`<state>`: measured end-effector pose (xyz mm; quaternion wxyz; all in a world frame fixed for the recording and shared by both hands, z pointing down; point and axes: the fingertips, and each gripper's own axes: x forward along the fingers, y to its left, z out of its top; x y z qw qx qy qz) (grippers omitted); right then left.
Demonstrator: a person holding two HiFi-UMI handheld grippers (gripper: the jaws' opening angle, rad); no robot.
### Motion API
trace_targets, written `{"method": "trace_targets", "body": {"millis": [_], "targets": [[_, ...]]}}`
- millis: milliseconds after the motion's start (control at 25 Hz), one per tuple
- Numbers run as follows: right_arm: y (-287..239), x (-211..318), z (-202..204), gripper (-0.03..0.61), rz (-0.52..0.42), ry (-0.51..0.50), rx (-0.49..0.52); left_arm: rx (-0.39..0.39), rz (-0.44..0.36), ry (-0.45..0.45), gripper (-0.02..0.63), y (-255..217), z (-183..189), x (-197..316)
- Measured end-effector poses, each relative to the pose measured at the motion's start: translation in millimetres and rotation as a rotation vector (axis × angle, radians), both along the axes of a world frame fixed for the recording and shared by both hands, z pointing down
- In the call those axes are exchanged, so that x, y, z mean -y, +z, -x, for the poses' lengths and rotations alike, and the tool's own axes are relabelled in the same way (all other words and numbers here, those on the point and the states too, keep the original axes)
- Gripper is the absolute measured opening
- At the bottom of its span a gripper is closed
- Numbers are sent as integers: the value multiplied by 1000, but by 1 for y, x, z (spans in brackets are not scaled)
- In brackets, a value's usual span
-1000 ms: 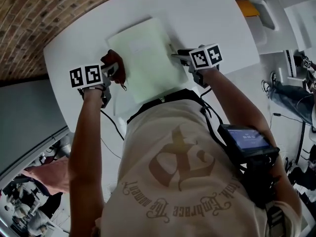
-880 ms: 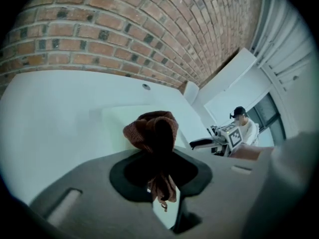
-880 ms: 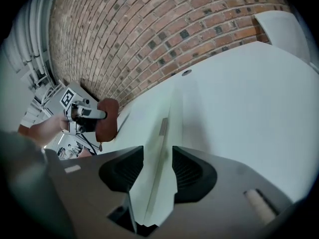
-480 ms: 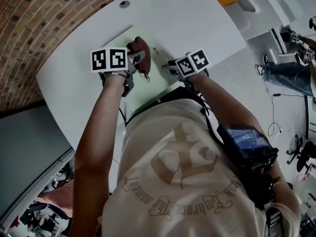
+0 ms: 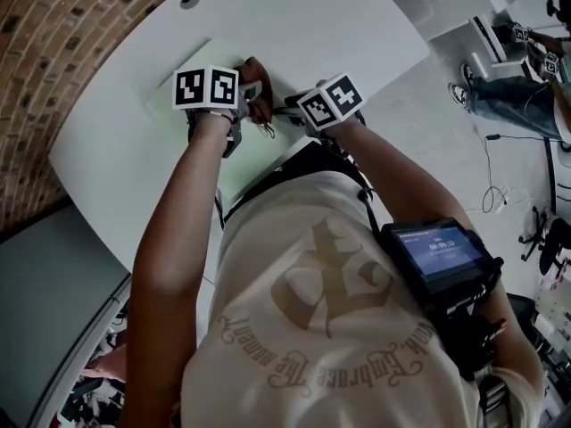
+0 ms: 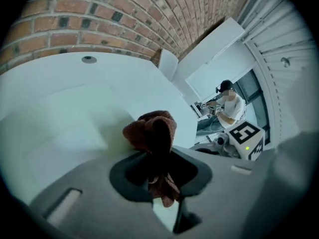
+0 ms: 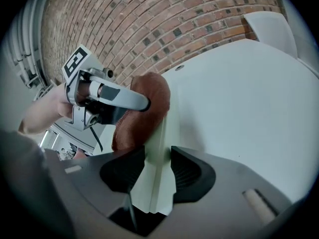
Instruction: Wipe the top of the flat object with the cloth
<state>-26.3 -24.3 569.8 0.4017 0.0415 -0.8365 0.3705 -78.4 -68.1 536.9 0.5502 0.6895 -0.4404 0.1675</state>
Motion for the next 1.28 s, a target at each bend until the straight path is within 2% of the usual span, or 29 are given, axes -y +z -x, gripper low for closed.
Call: {"method": "trace_targets", "body": {"millis": [200,560,760,880,1000,1080,1280], "targets": [[2,1,-1,178,5,1,3,5,27,-52,78,6,32,-29],[7,3,2,186,26,-1,8,26,49,-220,78,8,112,-117],[8,3,4,186,31,-7,7,19,39,-323,78,9,135,-159],[8,2,4,186,30,3,7,32,52,-355,78,10,144,-180],[5,3,5,184,26,-3,-1,47,48,-354,78,6,145,-185],[3,3,6,179,11,-47,-21,56,32,-329,78,0,140,-176],[2,0,6,172,-36,-137,-79,29,-42,-217,78,-24,98,-124]]}}
